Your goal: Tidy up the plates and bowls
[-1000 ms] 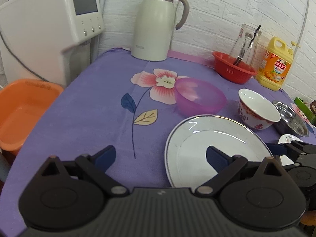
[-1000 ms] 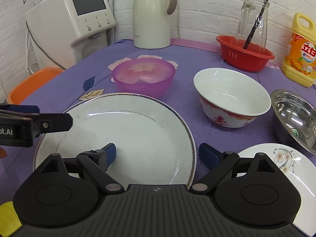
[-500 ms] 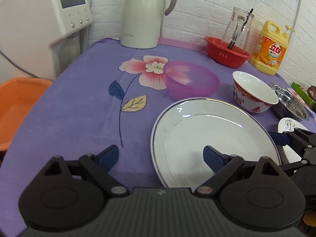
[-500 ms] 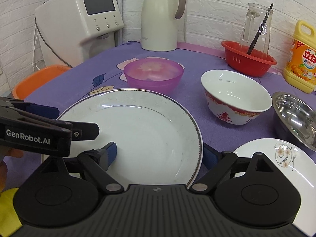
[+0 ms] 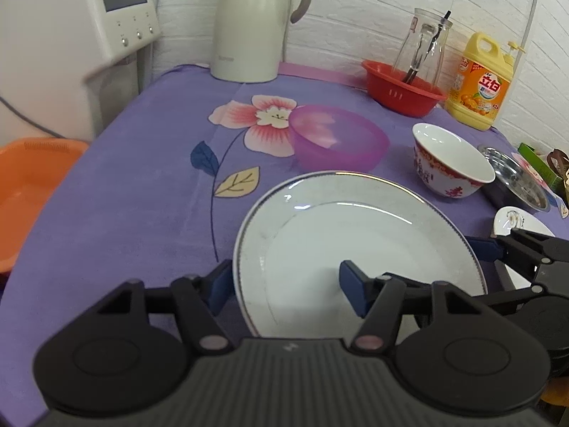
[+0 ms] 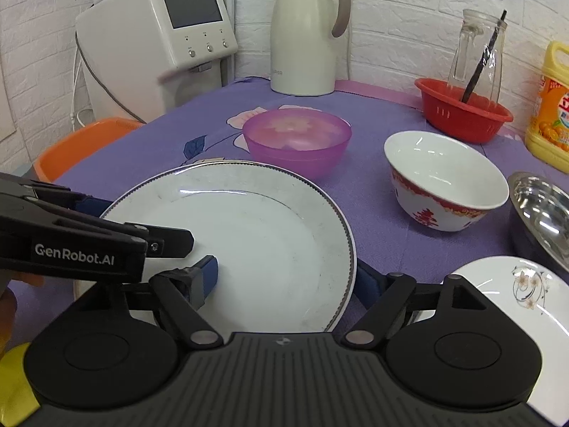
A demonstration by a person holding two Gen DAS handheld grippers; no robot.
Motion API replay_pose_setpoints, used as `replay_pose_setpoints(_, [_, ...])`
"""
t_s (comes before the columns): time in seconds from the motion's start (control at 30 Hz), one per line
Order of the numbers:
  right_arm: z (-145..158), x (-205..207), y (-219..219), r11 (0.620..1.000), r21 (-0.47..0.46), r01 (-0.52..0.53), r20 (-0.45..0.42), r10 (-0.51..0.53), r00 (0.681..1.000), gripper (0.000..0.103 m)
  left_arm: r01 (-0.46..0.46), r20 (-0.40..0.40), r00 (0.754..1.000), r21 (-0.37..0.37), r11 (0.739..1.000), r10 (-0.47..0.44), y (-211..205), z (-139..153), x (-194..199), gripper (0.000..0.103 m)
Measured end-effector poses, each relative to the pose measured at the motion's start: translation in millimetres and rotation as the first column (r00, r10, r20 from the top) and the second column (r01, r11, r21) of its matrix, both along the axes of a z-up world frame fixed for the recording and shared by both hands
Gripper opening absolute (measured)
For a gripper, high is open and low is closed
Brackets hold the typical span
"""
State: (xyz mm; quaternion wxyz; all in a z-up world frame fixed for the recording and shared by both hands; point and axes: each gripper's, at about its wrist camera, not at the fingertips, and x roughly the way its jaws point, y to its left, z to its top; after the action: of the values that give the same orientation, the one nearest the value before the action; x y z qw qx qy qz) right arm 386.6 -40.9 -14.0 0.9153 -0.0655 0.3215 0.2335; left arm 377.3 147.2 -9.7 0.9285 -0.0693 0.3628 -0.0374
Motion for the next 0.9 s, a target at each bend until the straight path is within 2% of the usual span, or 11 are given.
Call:
replay_pose_setpoints(0.13, [-1, -2, 1, 1.000, 0.012, -0.006, -0.009, 0.006, 1.000, 0.103, -0.011, -0.004, 1.000, -0.006, 1.000, 0.011, 5, -1, 1, 0.064])
replay_pose_setpoints(0.3, [-1, -3, 0, 1.000, 0.018, -0.024, -0.009, 0.024, 1.000, 0.103, 0.001, 0.011, 1.000, 0.040, 0.999, -0.001, -2, -3, 0, 0.063])
replay_pose_setpoints(0.37, [0, -4, -1, 0.999, 0.027, -0.026, -0.015, 0.026, 1.000, 0.103, 0.015, 0.018, 1.000, 0.052, 0.999, -0.016, -4, -3, 0, 0.053])
replay_pose_setpoints(0.5, [0, -5, -1, 1.000, 0.029, -0.002, -0.012, 0.002, 1.000, 0.103, 0.018, 0.028, 0.999, 0.055, 0.998, -0.020, -6, -3, -1, 0.050])
replay_pose_setpoints(0.57, [1, -6, 0, 0.999, 0.031, 0.009, -0.017, -0.008, 1.000, 0.103, 0.016, 0.025, 1.000, 0.031, 0.999, -0.017, -5, -2, -2, 0.041])
replay_pose_setpoints(0.77, [8, -10, 0, 0.999, 0.052, 0.012, -0.013, -0.011, 1.000, 0.103, -0.008, 0.013, 1.000, -0.018, 1.000, 0.008, 1, 0, -2, 0.041])
replay_pose_setpoints(0.9, [10, -12, 0, 0.998, 0.055, 0.018, -0.001, -0.018, 1.000, 0.103, -0.009, 0.024, 1.000, -0.018, 1.000, 0.010, 0, 2, -3, 0.040])
